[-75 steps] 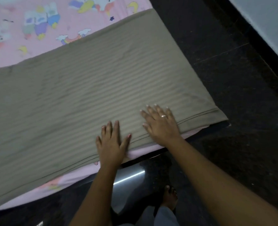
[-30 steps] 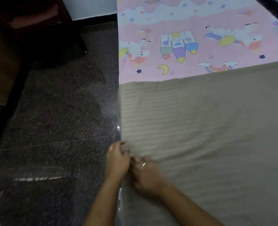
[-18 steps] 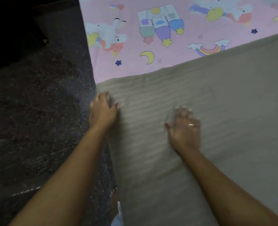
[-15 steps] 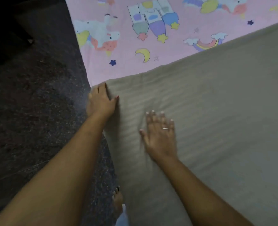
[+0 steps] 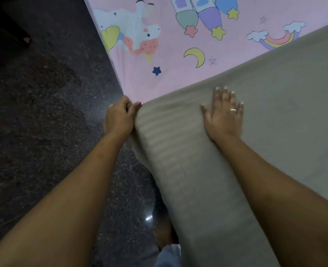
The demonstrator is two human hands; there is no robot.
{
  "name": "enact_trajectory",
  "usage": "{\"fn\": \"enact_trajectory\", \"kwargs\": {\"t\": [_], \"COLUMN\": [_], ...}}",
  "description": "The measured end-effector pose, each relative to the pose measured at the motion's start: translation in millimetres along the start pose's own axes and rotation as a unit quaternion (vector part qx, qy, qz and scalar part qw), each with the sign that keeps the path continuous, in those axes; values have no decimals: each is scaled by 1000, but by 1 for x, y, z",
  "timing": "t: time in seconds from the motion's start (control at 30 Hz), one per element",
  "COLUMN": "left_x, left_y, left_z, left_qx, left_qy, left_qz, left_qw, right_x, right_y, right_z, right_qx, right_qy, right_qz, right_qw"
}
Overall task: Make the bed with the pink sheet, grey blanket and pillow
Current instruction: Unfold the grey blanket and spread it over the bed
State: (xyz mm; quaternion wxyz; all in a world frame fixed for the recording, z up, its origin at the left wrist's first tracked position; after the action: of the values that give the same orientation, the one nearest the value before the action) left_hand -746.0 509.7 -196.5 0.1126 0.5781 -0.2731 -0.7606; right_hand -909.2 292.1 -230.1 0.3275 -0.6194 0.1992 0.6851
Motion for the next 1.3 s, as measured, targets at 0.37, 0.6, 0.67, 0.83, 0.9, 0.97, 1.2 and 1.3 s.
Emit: {"fn": "enact_trajectory", "kwargs": {"t": [0.37, 0.6, 0.67, 0.83, 0.9, 0.97, 1.2, 1.3], "left_x": [-33, 18, 38, 62, 66, 71, 75, 75], "left_y": [-22, 13, 24, 46, 51, 53, 34, 32], "left_z": [20, 80, 97, 105, 100, 99, 83, 79], "left_qx": [-61, -26, 6, -3, -1, 4, 7, 1], "left_qy": [127, 37, -22, -49, -44, -37, 12, 24], "left_qz": [88, 110, 56, -81, -97, -102, -28, 31], "left_qw": [986, 993, 998, 996, 994, 994, 1000, 999], "right_x": [-6, -6, -6, 3, 4, -3, -13, -24], "right_y": [-165, 18, 36, -37, -64, -67, 62, 83], "right_z": [49, -4, -4, 19, 33, 32, -58, -82], "right_qx": [-461, -67, 8, -127, -209, -260, -135, -24], "right_qy": [-90, -5, 4, -26, -54, -74, -43, -71], "right_qz": [-95, 9, 11, -1, -22, -32, 72, 58], "right_qw": [878, 998, 1000, 992, 976, 962, 987, 995]}}
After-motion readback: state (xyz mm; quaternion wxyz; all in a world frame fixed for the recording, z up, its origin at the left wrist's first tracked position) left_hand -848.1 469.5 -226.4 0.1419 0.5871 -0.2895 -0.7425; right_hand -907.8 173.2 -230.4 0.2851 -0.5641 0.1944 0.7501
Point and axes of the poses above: each hand's wrist, its own z-axis away from the middle knuckle, its own x-axis out of the palm, y = z × x, the point moved 3 cm from there along -z, towards the middle knuckle, and after that the axes turned 3 degrees about -x, right-handed, at the moved point
